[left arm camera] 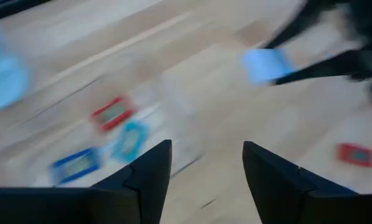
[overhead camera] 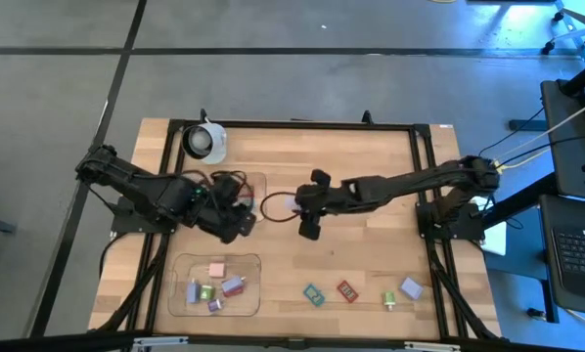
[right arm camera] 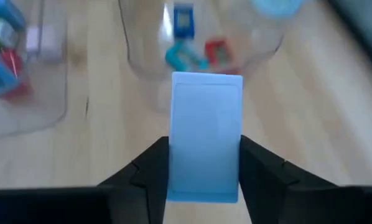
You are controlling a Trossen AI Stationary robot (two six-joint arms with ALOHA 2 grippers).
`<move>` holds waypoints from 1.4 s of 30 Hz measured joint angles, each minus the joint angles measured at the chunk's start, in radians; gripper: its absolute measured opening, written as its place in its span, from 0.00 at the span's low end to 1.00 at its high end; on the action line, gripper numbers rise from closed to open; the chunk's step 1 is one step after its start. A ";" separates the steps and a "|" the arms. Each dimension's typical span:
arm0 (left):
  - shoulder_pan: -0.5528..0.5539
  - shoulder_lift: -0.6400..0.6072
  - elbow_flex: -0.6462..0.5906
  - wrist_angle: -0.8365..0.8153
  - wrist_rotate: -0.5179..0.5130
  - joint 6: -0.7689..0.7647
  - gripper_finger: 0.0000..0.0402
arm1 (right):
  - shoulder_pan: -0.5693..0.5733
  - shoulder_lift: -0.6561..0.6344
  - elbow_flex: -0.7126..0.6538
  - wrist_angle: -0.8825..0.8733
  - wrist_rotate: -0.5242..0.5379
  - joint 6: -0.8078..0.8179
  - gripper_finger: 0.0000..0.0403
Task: Pick & Place Office items
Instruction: Put the white timer into the top transparent bin
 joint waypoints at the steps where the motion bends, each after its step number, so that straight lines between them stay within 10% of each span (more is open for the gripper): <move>1: 0.014 0.000 0.000 0.057 0.003 0.044 0.49 | 0.000 -0.023 0.000 0.007 0.015 -0.029 0.39; 12: 0.187 0.000 0.000 0.543 0.003 0.285 0.65 | 0.000 -0.144 0.002 0.061 0.163 -0.341 0.39; 28: 0.257 0.073 0.001 0.638 0.024 0.278 0.67 | -0.011 -0.158 0.002 0.155 0.181 -0.539 0.40; 42: 0.254 0.093 0.000 0.636 0.000 0.210 0.41 | -0.020 -0.158 0.002 0.150 0.156 -0.539 0.40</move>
